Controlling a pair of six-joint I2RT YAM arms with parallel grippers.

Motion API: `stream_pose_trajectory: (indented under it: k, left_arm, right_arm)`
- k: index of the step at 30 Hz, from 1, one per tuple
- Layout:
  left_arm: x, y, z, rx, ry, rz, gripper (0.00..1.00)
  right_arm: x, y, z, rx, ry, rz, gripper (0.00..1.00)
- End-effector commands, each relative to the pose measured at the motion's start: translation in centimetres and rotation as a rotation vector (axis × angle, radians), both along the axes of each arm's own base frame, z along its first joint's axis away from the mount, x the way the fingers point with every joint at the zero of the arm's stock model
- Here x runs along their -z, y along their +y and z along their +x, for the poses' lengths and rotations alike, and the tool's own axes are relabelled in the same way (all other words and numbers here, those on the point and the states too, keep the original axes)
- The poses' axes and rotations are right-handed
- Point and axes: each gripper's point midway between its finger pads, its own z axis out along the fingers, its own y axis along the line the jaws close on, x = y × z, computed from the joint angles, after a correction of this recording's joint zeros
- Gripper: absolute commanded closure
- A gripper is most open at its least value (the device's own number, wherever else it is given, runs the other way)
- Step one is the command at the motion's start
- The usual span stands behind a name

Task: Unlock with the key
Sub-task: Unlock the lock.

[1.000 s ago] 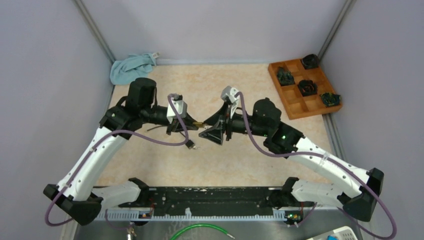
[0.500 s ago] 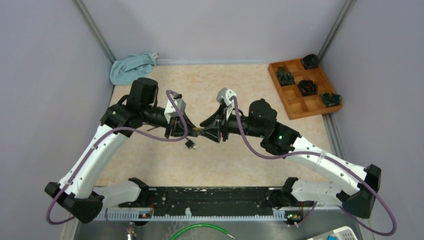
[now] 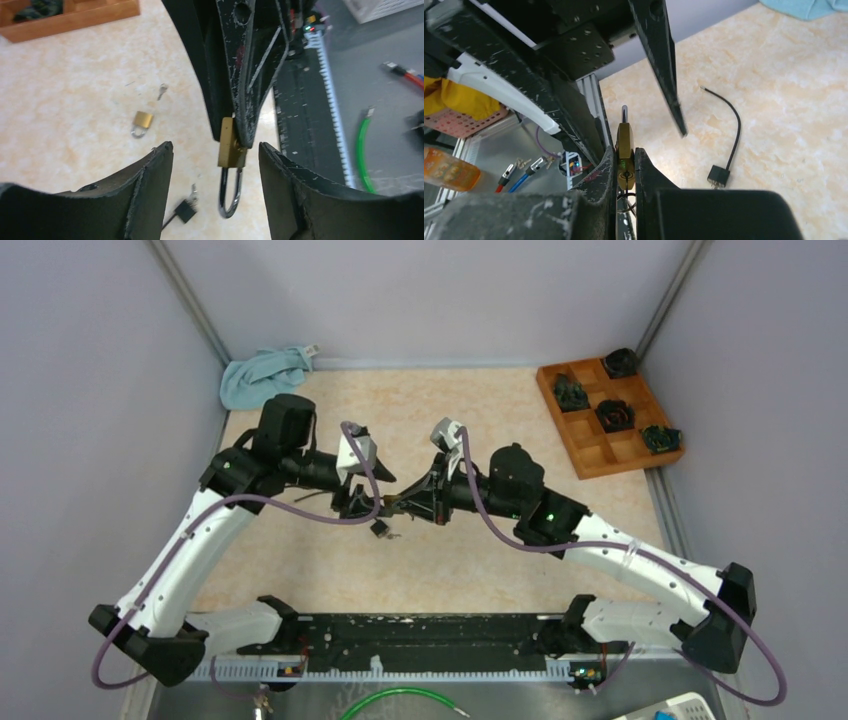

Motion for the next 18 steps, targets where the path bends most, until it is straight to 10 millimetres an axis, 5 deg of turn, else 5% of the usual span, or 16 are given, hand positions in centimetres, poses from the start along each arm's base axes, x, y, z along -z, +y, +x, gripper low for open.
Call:
stream_pose_trajectory:
  k: [1, 18]
  left_arm:
    - [-0.2, 1.3, 2.0, -0.046, -0.240, 0.059, 0.30]
    - [2.9, 3.2, 1.3, 0.008, -0.369, 0.156, 0.52]
  right_arm:
    - [-1.5, -0.2, 0.9, 0.068, 0.050, 0.069, 1.00]
    - [-1.8, -0.4, 1.2, 0.066, 0.079, 0.085, 1.00]
